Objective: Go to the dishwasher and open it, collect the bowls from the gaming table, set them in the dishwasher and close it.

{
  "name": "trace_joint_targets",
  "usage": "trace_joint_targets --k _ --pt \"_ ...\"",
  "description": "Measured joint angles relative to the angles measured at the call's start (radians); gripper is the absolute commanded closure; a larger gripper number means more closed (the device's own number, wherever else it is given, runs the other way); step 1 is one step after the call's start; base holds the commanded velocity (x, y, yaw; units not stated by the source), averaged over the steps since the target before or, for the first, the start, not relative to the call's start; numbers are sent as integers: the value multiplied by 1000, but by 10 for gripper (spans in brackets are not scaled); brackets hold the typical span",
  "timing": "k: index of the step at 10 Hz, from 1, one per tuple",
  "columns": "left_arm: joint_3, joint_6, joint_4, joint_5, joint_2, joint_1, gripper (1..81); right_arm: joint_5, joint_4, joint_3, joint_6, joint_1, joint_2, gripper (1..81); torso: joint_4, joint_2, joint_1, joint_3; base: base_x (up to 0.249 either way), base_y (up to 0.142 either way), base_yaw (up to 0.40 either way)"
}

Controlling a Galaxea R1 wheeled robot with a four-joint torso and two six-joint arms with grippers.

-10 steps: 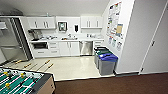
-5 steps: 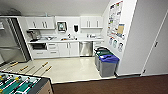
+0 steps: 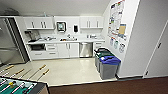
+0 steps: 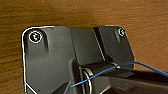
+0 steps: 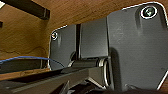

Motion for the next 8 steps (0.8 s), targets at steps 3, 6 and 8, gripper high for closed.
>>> trace_joint_targets --k 3,6,8 --pt "1 0 0 0 0 0 10 0 0 -1 0 0 0 10 0 0 0 0 182 0 0" --pt "2 0 0 0 0 0 10 0 0 -1 0 10 0 10 0 0 1 0 182 0 0" --pt "2 0 -1 0 0 0 10 0 0 -1 0 11 2 10 0 0 0 0 182 0 0"
